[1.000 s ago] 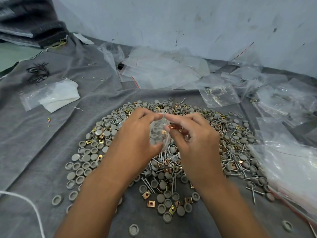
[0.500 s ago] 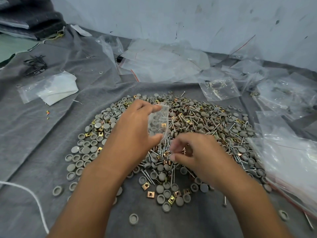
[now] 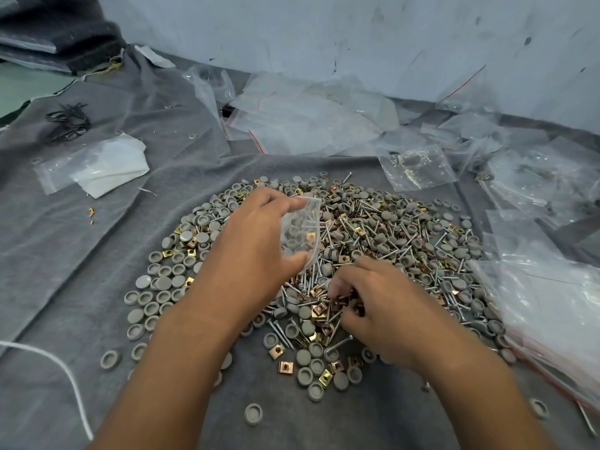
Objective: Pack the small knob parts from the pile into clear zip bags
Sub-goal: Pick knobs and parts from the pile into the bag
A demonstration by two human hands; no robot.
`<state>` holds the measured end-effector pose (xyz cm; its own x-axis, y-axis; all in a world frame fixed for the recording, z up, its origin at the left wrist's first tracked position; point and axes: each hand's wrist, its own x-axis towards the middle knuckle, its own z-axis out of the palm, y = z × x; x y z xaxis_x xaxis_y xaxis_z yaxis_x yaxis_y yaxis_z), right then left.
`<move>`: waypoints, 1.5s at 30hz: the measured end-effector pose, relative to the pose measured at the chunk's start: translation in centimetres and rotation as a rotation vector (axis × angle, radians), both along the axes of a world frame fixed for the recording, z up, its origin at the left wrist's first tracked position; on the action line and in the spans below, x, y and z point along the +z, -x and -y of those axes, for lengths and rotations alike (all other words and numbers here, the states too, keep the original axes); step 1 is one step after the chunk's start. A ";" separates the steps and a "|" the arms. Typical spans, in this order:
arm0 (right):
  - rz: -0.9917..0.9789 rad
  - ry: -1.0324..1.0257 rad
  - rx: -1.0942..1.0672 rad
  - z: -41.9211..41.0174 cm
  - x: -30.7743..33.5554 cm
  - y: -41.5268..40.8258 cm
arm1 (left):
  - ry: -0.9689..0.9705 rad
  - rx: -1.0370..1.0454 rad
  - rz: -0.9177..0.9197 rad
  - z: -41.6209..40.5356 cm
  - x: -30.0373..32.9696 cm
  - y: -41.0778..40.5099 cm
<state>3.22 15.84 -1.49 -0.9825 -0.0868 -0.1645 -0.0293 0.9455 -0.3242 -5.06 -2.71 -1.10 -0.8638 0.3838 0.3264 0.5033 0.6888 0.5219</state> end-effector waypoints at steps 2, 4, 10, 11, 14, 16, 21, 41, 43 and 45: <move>0.028 0.008 0.033 0.5 -0.1 0.1 | 0.000 0.000 0.004 0.0 0.1 0.0; 0.044 -0.010 0.071 1.2 -0.2 0.2 | 0.002 -0.001 0.013 0.0 0.1 -0.1; -0.010 -0.101 0.085 2.0 0.2 0.2 | 0.009 0.004 0.009 0.0 0.2 -0.1; -0.033 -0.128 0.092 2.1 0.2 0.1 | 0.008 0.002 0.008 0.0 0.2 -0.1; -0.108 -0.157 0.085 2.5 0.0 -0.2 | 0.005 0.000 0.009 0.0 0.2 -0.1; -0.114 -0.144 0.087 2.5 -0.1 -0.2 | 0.006 0.001 0.006 0.0 0.2 -0.1; -0.087 0.008 0.056 1.7 -0.5 0.3 | 0.003 -0.005 0.000 0.0 0.2 0.0; -0.719 0.785 -0.290 2.3 1.0 2.4 | 0.000 -0.029 0.005 -0.1 0.2 -0.1; -0.728 0.759 -0.226 2.5 1.0 2.5 | -0.003 -0.030 0.005 -0.1 0.1 -0.1; -0.687 0.662 -0.170 2.8 0.9 2.5 | -0.011 -0.036 0.003 -0.2 0.1 -0.2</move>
<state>0.70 13.09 -0.61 -0.8540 0.1971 0.4815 -0.2908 0.5867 -0.7558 -4.90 -2.55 -0.98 -0.8502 0.4111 0.3288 0.5264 0.6642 0.5308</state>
